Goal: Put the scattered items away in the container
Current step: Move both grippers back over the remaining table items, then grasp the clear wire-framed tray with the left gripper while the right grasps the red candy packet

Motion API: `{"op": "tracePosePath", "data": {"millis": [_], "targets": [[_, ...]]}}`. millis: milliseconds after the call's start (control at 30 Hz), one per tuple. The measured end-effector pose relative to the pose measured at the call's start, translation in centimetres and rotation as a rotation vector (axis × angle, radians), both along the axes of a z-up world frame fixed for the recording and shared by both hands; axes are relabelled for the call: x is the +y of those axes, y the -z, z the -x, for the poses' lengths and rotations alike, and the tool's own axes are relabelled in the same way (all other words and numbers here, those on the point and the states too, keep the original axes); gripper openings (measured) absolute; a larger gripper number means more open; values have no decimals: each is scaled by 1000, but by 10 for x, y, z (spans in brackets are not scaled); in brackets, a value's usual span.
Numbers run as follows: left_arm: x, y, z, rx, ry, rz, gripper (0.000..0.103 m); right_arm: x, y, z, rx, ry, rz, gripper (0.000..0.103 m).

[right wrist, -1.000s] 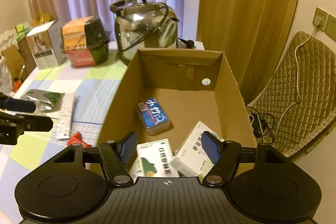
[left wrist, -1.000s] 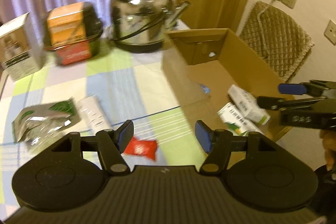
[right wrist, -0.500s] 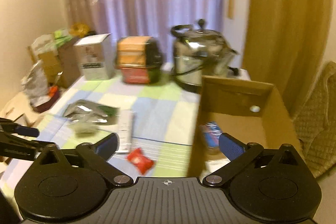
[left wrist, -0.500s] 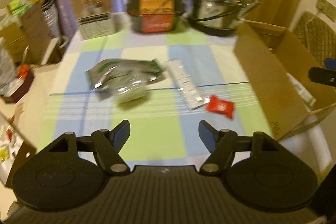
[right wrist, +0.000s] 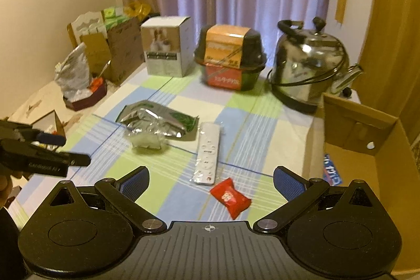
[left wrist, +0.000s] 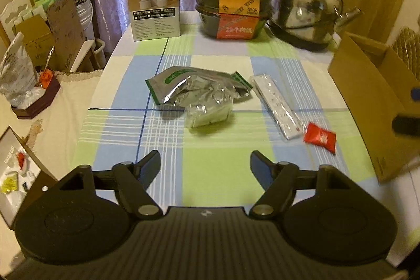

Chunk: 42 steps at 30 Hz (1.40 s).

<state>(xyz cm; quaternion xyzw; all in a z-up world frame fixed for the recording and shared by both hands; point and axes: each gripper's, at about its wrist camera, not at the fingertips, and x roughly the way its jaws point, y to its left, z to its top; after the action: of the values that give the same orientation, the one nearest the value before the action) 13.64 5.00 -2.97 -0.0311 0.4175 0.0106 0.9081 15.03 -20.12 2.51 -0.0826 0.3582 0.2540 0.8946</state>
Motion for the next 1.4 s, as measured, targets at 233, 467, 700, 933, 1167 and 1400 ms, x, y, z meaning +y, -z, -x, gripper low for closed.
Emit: {"op": "tracePosePath", "data": {"millis": [233,467,700,933,1167,1400], "targets": [[-2,32,-38,-29,-64,85,83,11,34,-16,39,-4,41,103],[-4,56,-74,-74,-24,79,83,14,70,-34,85,-10,68,103],[-14,74,-101,-86,139,69,80,13,93,-45,119,13,61,103],[-22,92,-90,57,205,97,78,8,101,-44,138,29,63,103],[-16,83,-56,23,102,114,78,4,99,-38,135,34,56,103],[-16,86,-83,-6,-62,80,79,2,100,-36,136,38,49,103]]}}
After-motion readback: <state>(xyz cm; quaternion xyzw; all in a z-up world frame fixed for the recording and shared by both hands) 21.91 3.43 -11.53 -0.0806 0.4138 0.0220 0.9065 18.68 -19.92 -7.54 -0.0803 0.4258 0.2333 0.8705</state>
